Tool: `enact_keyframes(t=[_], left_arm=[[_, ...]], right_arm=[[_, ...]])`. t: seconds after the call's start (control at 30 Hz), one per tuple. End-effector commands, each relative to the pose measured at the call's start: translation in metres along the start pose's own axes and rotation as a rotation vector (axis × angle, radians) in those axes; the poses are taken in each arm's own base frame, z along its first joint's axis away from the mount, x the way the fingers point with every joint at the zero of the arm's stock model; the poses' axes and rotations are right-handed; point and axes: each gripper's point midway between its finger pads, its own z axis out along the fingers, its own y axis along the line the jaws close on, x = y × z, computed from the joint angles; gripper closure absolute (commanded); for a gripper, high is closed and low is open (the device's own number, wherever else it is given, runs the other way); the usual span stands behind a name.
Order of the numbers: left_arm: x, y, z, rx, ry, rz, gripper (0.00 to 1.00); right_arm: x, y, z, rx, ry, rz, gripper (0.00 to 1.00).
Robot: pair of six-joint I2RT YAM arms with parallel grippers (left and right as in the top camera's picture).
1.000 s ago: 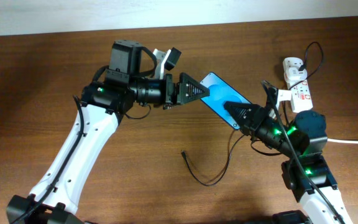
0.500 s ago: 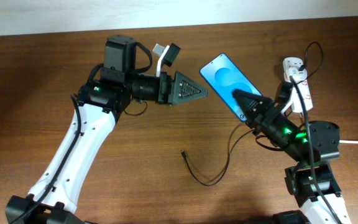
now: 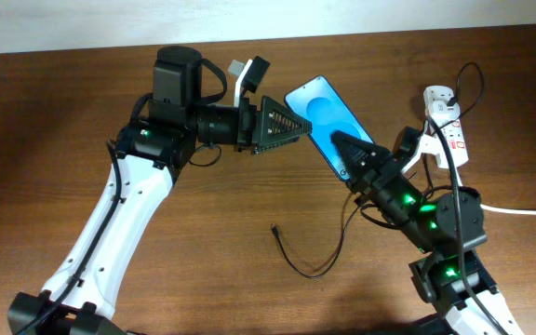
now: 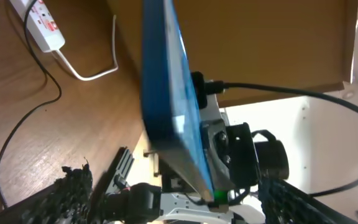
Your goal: Plug charger to phone and switch on socket
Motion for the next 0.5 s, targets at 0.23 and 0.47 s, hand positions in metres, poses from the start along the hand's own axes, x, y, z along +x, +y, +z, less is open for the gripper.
enact_keyframes(t=[0.23,0.47], left_arm=[[-0.017,-0.008,-0.006,-0.048,-0.09,-0.029,0.2],[-0.031,-0.009,-0.008,-0.066,-0.154,-0.032,0.26]], right_arm=[[0.007,-0.003,0.018,-0.015,-0.124,0.048,0.96],[0.011,-0.006,0.032,-0.043,-0.106,0.07,0.96]])
